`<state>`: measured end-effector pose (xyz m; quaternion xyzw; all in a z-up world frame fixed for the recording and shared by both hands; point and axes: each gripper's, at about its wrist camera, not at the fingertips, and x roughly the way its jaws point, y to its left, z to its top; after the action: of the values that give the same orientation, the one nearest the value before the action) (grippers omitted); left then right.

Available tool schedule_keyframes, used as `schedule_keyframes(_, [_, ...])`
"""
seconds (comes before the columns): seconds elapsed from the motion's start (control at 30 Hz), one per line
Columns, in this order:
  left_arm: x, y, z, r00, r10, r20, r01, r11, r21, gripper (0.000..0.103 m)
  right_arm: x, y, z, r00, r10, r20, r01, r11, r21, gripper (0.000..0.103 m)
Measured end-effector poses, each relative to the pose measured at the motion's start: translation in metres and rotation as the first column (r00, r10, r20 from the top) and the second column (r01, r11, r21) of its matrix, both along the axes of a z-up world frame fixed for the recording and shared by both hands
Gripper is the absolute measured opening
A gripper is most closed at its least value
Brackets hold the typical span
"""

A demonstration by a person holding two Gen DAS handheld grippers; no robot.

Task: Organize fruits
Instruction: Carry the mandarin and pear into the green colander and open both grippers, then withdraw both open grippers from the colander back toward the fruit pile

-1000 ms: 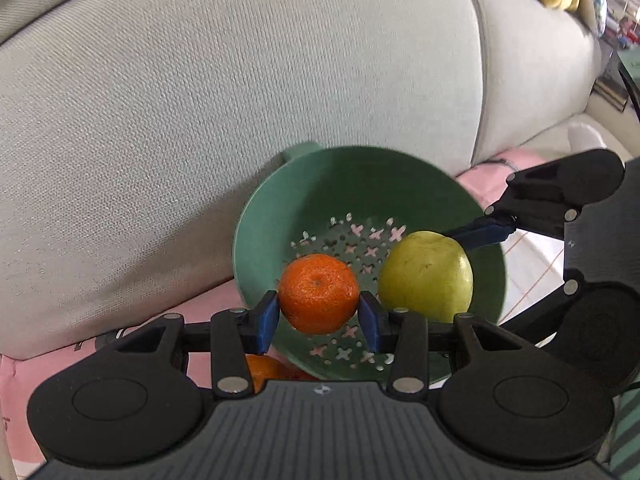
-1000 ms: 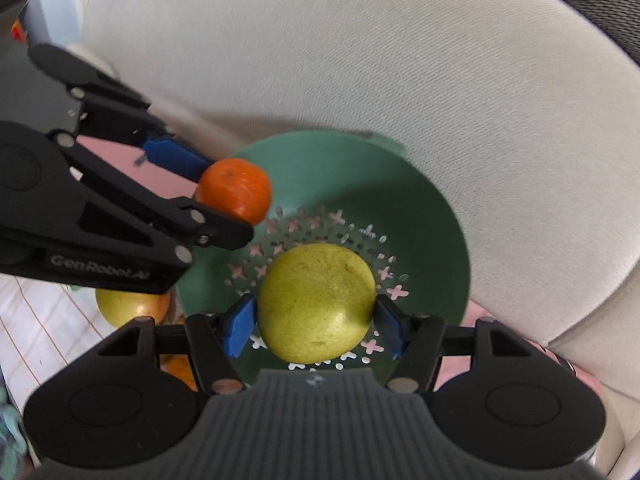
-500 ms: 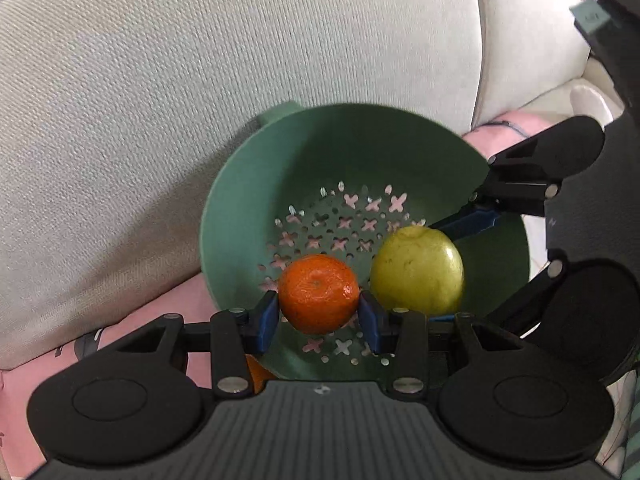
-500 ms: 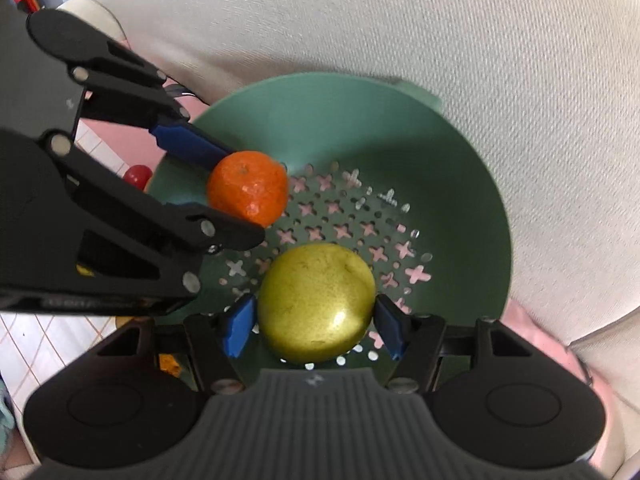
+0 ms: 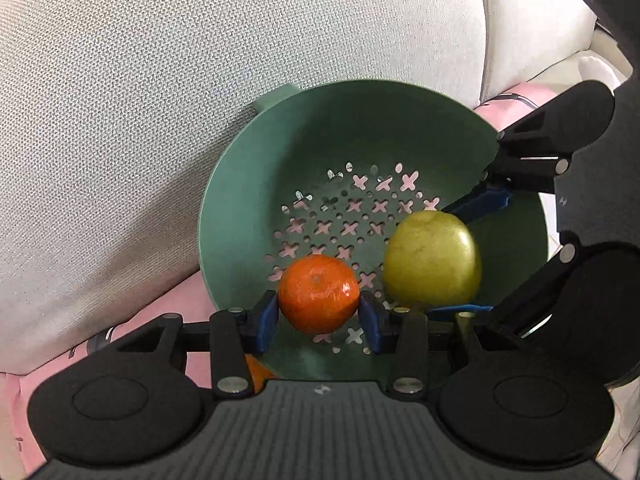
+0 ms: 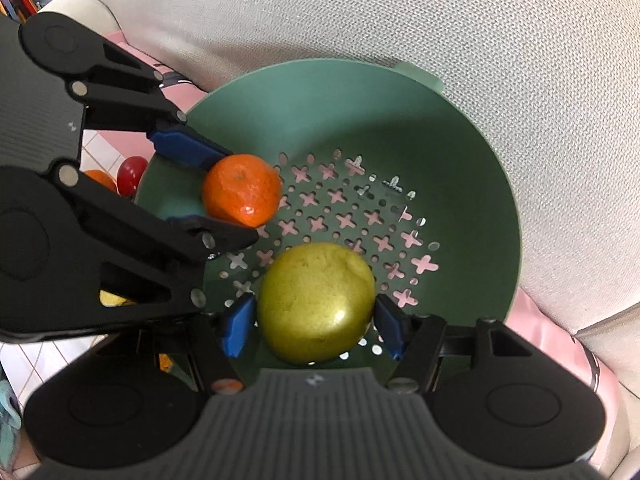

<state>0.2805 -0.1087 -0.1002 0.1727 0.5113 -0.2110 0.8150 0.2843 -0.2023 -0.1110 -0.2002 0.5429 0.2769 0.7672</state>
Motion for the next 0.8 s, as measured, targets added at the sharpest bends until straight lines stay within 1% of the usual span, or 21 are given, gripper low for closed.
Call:
schedule_keyframes(0.17, [-0.003, 0.002, 0.002, 1.000, 0.010, 0.005, -0.010, 1.000, -0.003, 0.051, 0.001, 0.001, -0.001, 1.000, -0.009, -0.008, 0.009, 1.000, -0.018, 0.062])
schedule_keyframes(0.23, [-0.004, 0.001, 0.002, 1.000, 0.009, 0.005, -0.009, 1.000, 0.000, 0.049, 0.003, -0.001, -0.002, 1.000, -0.017, -0.019, 0.017, 1.000, -0.020, 0.062])
schedule_keyframes(0.4, [-0.011, 0.001, 0.007, 0.999, 0.031, 0.041, -0.030, 0.999, -0.026, 0.049, 0.004, -0.005, -0.002, 0.999, -0.038, -0.026, 0.038, 0.999, -0.024, 0.062])
schedule_keyframes(0.5, [-0.017, 0.002, 0.013, 0.997, 0.036, 0.071, -0.033, 0.998, -0.046, 0.053, 0.003, -0.004, -0.001, 0.999, -0.044, -0.006, 0.043, 0.998, -0.045, 0.063])
schedule_keyframes(0.6, [-0.025, 0.003, 0.024, 0.993, 0.048, 0.112, -0.041, 0.997, -0.059, 0.057, -0.002, -0.007, 0.006, 0.999, -0.045, 0.026, 0.046, 0.997, -0.062, 0.070])
schedule_keyframes(0.73, [-0.038, 0.006, 0.037, 0.987, 0.071, 0.147, -0.060, 0.995, -0.080, 0.058, -0.010, -0.013, 0.015, 0.995, -0.083, 0.055, 0.085, 0.995, -0.042, 0.071])
schedule_keyframes(0.8, [-0.044, 0.009, 0.043, 0.984, 0.087, 0.157, -0.073, 0.993, -0.093, 0.058, -0.014, -0.015, 0.018, 0.992, -0.097, 0.086, 0.101, 0.994, -0.041, 0.071])
